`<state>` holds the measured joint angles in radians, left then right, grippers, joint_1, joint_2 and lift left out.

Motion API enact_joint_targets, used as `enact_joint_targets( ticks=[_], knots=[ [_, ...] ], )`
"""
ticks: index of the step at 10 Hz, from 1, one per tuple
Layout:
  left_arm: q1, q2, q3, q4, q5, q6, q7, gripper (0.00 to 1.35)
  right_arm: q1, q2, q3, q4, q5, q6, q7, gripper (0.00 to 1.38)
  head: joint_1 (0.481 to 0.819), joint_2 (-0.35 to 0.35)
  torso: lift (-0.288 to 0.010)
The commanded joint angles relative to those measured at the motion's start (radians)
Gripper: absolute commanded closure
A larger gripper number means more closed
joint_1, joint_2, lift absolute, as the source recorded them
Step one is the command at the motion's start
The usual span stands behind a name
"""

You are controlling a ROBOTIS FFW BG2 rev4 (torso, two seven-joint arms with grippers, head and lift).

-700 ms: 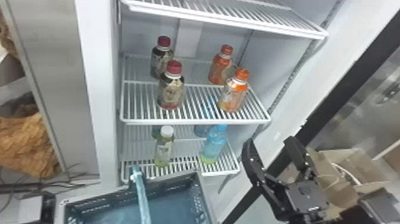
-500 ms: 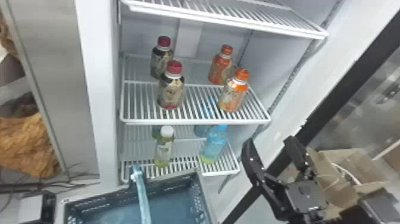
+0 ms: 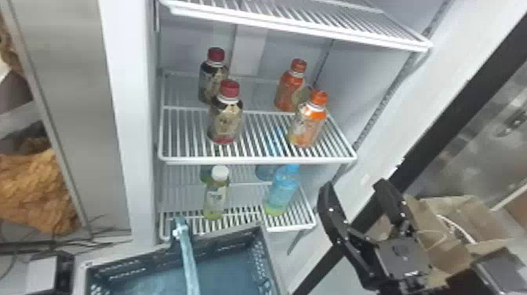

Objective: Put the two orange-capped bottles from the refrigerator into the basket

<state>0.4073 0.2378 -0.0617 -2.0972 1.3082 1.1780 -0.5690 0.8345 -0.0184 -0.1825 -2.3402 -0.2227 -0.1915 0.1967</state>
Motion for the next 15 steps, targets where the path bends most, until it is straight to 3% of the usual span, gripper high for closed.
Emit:
enact_joint_targets(
  ticks=[1, 8, 15],
  knots=[
    [0.000, 0.000, 0.002, 0.000, 0.000, 0.000, 0.000, 1.20, -0.030, 0.000, -0.007, 0.025, -0.001, 0.007, -0.003, 0.11, 0.695, -0.350, -0.040],
    [0.007, 0.000, 0.004, 0.000, 0.004, -0.002, 0.000, 1.20, -0.376, -0.052, -0.013, 0.331, 0.017, 0.029, 0.013, 0.10, 0.695, -0.350, -0.040],
    [0.007, 0.000, 0.002, 0.000, 0.004, -0.002, 0.000, 1.20, -0.604, -0.086, 0.035, 0.506, 0.073, 0.025, -0.014, 0.03, 0.695, -0.350, -0.040]
  ],
)
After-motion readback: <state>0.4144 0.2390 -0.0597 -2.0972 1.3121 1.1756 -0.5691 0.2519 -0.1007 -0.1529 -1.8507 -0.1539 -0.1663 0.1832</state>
